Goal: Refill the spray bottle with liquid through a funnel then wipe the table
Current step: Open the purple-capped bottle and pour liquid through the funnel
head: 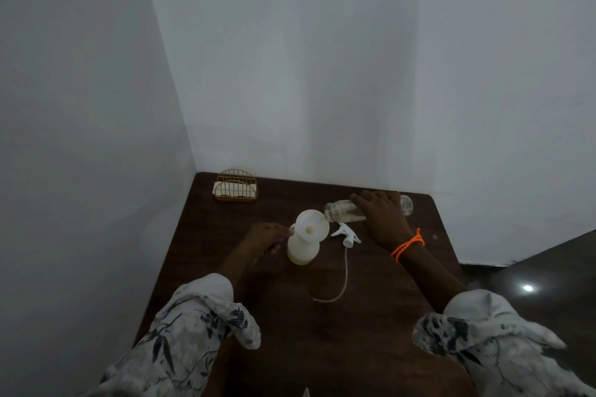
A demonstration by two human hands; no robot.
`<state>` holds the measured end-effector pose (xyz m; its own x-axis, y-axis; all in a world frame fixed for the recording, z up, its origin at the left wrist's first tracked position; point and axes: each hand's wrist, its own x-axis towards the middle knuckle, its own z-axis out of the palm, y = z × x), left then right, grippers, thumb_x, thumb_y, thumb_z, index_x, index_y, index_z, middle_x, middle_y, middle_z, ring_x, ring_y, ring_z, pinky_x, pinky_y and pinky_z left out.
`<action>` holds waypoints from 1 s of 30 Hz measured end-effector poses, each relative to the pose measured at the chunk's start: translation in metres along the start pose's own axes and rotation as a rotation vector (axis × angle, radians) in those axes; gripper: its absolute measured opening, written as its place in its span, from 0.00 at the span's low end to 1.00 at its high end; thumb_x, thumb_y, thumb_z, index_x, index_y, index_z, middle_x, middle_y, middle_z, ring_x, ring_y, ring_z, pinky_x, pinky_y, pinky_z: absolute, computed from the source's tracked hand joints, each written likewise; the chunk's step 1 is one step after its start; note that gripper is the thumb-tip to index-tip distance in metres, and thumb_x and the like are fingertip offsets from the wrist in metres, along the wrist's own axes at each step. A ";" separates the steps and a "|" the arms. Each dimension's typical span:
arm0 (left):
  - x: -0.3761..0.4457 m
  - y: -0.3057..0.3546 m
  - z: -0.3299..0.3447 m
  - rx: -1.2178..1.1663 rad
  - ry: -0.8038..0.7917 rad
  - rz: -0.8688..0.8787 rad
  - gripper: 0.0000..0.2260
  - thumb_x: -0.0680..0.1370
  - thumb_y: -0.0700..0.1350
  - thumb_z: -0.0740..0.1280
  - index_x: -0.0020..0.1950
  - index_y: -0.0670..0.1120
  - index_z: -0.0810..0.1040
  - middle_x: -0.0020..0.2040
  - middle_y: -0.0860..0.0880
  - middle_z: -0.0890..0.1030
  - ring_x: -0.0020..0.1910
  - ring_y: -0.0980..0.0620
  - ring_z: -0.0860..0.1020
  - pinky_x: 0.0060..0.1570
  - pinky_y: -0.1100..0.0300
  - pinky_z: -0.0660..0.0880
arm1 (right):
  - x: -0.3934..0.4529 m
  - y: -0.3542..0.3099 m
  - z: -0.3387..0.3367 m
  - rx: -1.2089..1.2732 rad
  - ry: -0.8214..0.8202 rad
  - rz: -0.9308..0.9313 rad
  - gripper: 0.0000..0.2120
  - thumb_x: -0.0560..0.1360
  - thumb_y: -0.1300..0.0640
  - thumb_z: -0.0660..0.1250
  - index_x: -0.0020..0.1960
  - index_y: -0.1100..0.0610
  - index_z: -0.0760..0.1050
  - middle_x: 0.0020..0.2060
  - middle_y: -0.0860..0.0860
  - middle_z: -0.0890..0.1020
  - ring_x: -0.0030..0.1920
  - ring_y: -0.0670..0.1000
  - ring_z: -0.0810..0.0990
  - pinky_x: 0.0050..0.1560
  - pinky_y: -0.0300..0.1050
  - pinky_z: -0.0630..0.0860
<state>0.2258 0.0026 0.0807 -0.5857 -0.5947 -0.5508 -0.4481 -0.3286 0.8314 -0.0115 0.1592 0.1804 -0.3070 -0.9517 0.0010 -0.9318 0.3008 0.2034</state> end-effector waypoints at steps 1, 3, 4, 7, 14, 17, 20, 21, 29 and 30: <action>0.000 0.001 0.000 0.002 -0.001 0.000 0.06 0.77 0.48 0.74 0.51 0.48 0.85 0.37 0.46 0.80 0.32 0.52 0.74 0.31 0.61 0.72 | 0.000 0.000 0.000 0.000 0.000 0.001 0.26 0.72 0.59 0.69 0.69 0.49 0.73 0.61 0.51 0.80 0.57 0.57 0.79 0.57 0.56 0.66; 0.000 0.001 -0.001 0.006 0.004 -0.004 0.07 0.77 0.48 0.74 0.52 0.47 0.85 0.37 0.46 0.80 0.32 0.52 0.74 0.31 0.60 0.72 | 0.000 -0.001 0.000 0.002 0.005 0.002 0.26 0.71 0.59 0.69 0.68 0.49 0.73 0.60 0.51 0.81 0.56 0.57 0.79 0.56 0.55 0.66; 0.000 0.000 -0.002 0.011 0.005 -0.008 0.07 0.77 0.48 0.74 0.52 0.47 0.85 0.37 0.45 0.80 0.32 0.52 0.74 0.31 0.60 0.72 | 0.000 -0.001 -0.001 0.002 0.008 0.004 0.26 0.71 0.59 0.69 0.68 0.48 0.73 0.59 0.51 0.81 0.56 0.57 0.79 0.56 0.56 0.66; 0.000 -0.001 -0.004 0.027 0.008 -0.022 0.08 0.77 0.48 0.73 0.53 0.47 0.85 0.37 0.46 0.80 0.32 0.52 0.74 0.32 0.60 0.71 | 0.001 -0.003 -0.002 -0.003 0.009 0.009 0.25 0.72 0.59 0.69 0.68 0.49 0.74 0.60 0.51 0.81 0.57 0.57 0.79 0.57 0.57 0.66; 0.001 -0.006 -0.008 -0.016 0.077 -0.031 0.08 0.77 0.47 0.74 0.53 0.45 0.84 0.36 0.46 0.79 0.31 0.52 0.74 0.32 0.60 0.72 | 0.003 -0.005 -0.003 -0.015 0.015 0.008 0.25 0.73 0.59 0.69 0.69 0.50 0.73 0.61 0.52 0.80 0.58 0.58 0.79 0.58 0.57 0.65; 0.003 -0.007 -0.012 -0.049 0.105 -0.055 0.11 0.76 0.50 0.74 0.53 0.43 0.84 0.36 0.46 0.79 0.31 0.52 0.74 0.31 0.60 0.72 | 0.004 -0.007 -0.003 -0.021 0.015 0.007 0.25 0.73 0.59 0.68 0.70 0.49 0.72 0.63 0.51 0.80 0.59 0.57 0.78 0.58 0.56 0.65; 0.007 -0.005 -0.016 -0.092 0.112 -0.071 0.14 0.75 0.52 0.74 0.53 0.43 0.83 0.39 0.46 0.80 0.33 0.51 0.75 0.33 0.59 0.73 | 0.004 -0.007 -0.003 -0.015 0.017 0.008 0.25 0.74 0.60 0.68 0.71 0.50 0.72 0.64 0.52 0.79 0.61 0.58 0.78 0.59 0.56 0.64; 0.008 -0.005 -0.016 -0.111 0.115 -0.075 0.14 0.75 0.52 0.75 0.53 0.44 0.84 0.40 0.45 0.80 0.34 0.51 0.75 0.33 0.59 0.73 | 0.004 -0.007 -0.003 -0.011 0.017 0.012 0.25 0.74 0.60 0.68 0.71 0.50 0.72 0.65 0.53 0.79 0.61 0.58 0.77 0.60 0.57 0.64; 0.008 0.006 -0.017 -0.306 0.197 -0.133 0.13 0.78 0.53 0.72 0.52 0.44 0.84 0.45 0.45 0.80 0.39 0.52 0.76 0.35 0.61 0.72 | 0.006 -0.008 0.001 0.066 0.016 0.022 0.26 0.73 0.57 0.71 0.70 0.49 0.72 0.62 0.51 0.80 0.59 0.57 0.78 0.59 0.56 0.65; 0.009 0.006 -0.017 -0.357 0.216 -0.140 0.13 0.78 0.52 0.71 0.53 0.43 0.84 0.44 0.45 0.80 0.38 0.53 0.75 0.35 0.62 0.71 | 0.006 -0.009 0.002 0.089 0.021 0.026 0.26 0.72 0.57 0.72 0.70 0.49 0.73 0.61 0.51 0.80 0.58 0.57 0.79 0.57 0.55 0.65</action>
<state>0.2294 -0.0176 0.0824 -0.3642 -0.6539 -0.6632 -0.2290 -0.6273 0.7443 -0.0057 0.1513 0.1762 -0.3283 -0.9442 0.0260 -0.9372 0.3290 0.1156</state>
